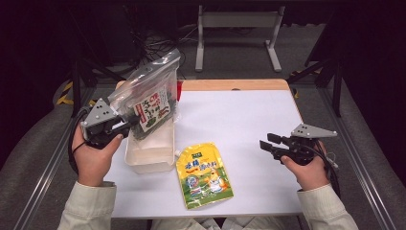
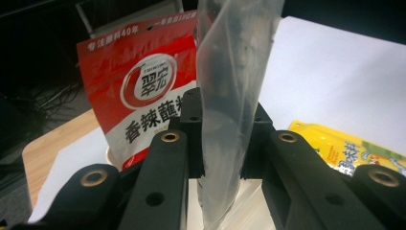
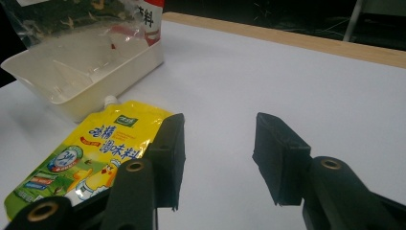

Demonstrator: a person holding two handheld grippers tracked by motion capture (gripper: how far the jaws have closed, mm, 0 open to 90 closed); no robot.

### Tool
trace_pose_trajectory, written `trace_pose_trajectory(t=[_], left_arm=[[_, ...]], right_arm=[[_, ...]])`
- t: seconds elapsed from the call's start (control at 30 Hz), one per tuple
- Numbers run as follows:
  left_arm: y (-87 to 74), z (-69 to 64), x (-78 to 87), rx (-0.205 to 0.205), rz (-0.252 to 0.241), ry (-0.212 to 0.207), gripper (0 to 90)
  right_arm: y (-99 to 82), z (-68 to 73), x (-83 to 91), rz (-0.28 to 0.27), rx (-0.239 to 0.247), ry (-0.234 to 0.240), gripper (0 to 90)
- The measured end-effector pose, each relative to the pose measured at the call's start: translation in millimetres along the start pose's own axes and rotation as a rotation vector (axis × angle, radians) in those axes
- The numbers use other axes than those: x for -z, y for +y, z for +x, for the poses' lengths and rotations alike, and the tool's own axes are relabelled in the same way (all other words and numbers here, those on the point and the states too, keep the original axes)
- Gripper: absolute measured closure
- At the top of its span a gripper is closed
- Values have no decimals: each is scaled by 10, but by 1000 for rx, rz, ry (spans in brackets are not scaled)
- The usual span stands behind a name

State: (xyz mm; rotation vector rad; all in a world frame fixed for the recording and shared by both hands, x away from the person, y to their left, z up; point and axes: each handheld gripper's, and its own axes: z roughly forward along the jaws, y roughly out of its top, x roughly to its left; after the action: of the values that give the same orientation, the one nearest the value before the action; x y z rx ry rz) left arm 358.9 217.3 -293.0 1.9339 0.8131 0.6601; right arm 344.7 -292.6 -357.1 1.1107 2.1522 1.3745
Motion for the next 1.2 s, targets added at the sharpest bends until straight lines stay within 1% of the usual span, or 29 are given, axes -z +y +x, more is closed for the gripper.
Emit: trace_pose_trajectory(t=[0.07, 0.13, 0.23, 0.33, 0.47, 0.53, 0.73, 0.8, 0.83, 0.9, 1.03, 1.1, 1.2], left_arm=[[-15, 16, -14, 3, 3, 10, 767], [-29, 39, -27, -5, 9, 17, 767], [-46, 60, -58, -17, 19, 15, 767], [-65, 70, -93, -11, 27, 13, 767], [-82, 88, -117, -30, 49, 21, 767], [-88, 97, -125, -43, 54, 15, 767], [-101, 106, -133, -32, 58, 9, 766], [-114, 120, -145, -25, 60, 10, 767], [-123, 135, -155, -29, 62, 13, 767], [-141, 155, -173, -21, 59, 14, 767], [-176, 195, -196, -1, 41, 2, 767], [-187, 214, -201, -9, 37, -3, 767], [-206, 227, -224, -4, 18, -7, 768]], right_arm=[[0, 0, 1, 0, 0, 1, 542], [-1, 1, -3, 2, -1, 0, 543], [-1, 2, -8, 2, 1, 1, 542], [2, -1, -2, -2, 0, -1, 542], [1, -3, -1, -2, 0, -1, 542], [1, -2, -3, -1, 1, -1, 541], [3, -3, 5, -7, -2, 1, 541], [3, -3, 4, -6, -2, 1, 540], [2, -2, 3, -5, -2, 1, 540], [1, -2, -2, -3, 1, -1, 540], [-1, -1, -8, -1, 1, 0, 539], [-1, -2, -7, -2, 0, 1, 538], [-4, -2, -12, -1, -3, 2, 536]])
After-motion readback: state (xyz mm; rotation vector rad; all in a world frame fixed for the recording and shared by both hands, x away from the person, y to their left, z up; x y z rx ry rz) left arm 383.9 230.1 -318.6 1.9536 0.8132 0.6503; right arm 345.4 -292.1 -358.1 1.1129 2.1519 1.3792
